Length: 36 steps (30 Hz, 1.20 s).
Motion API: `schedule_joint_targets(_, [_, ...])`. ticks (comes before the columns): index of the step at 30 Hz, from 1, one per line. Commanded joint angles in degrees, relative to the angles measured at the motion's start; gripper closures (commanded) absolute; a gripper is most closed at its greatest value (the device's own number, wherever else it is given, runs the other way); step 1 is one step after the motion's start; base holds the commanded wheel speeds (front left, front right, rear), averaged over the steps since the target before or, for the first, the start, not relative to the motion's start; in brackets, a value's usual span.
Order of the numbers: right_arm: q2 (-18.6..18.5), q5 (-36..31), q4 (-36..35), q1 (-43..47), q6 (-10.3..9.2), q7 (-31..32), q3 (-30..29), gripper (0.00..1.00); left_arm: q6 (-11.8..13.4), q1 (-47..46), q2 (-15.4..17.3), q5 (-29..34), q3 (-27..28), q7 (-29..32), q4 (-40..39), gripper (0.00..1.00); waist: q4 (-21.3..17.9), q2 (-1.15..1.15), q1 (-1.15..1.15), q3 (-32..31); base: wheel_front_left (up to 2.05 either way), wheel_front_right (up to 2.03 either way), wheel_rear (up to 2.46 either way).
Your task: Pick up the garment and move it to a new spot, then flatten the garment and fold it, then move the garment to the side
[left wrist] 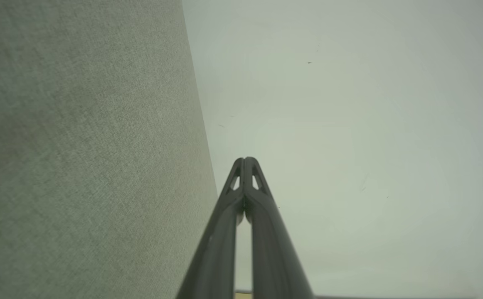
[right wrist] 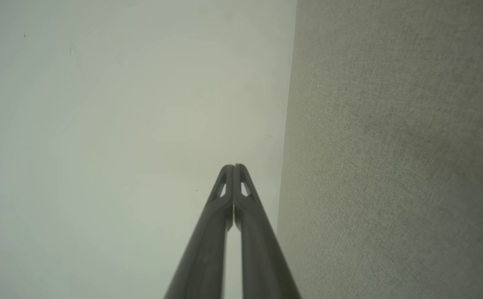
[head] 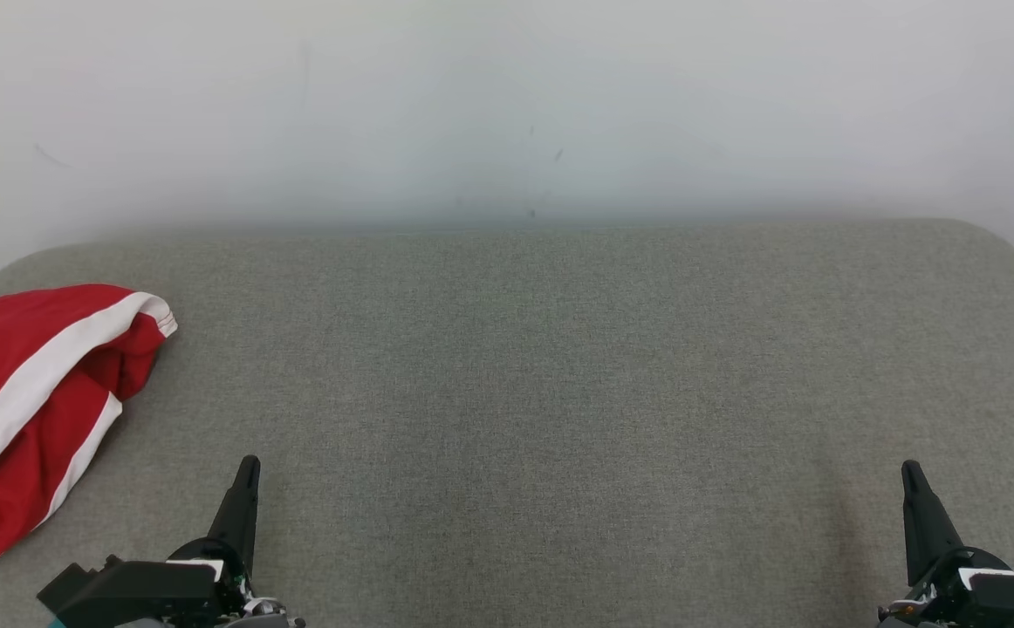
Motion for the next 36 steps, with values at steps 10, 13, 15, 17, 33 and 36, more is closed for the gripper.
schedule_joint_targets(10, [-0.1,0.1,-0.2,-0.3,-0.13,0.1,-0.1,1.00,-0.2,-0.5,-0.1,-0.3,0.1,0.0,0.0,1.00,0.0,0.00,0.00,0.0,0.00,0.00,0.00])
schedule_joint_targets(13, [-0.1,0.1,-0.2,-0.3,-0.13,0.1,-0.1,1.00,-0.2,-0.5,-0.1,-0.3,0.1,0.0,0.0,1.00,0.0,0.00,0.00,0.0,0.00,0.00,0.00])
schedule_joint_targets(15, [0.0,0.0,0.0,0.0,0.00,0.0,0.0,0.00,0.0,0.0,0.0,0.0,0.0,0.0,0.0,0.00,0.0,0.00,0.00,0.0,0.00,0.00,0.00])
schedule_joint_targets(17, [0.1,0.0,0.9,0.4,0.00,-0.1,0.1,0.00,0.0,0.6,-0.1,0.0,0.0,0.0,0.7,0.00,0.0,0.00,0.00,0.0,0.00,0.00,0.00])
schedule_joint_targets(33, [0.3,-5.4,2.6,1.8,-0.01,-3.8,3.4,0.00,1.1,4.2,-0.2,7.1,-0.7,-3.8,0.8,0.00,-0.1,0.00,0.00,-1.0,0.00,0.00,0.00])
schedule_joint_targets(36, [0.2,-8.7,3.1,1.7,-0.02,-4.6,4.1,0.00,1.5,4.6,-0.2,10.7,-0.9,-4.6,-0.1,0.00,-0.1,0.00,0.00,-1.2,0.00,0.00,0.00])
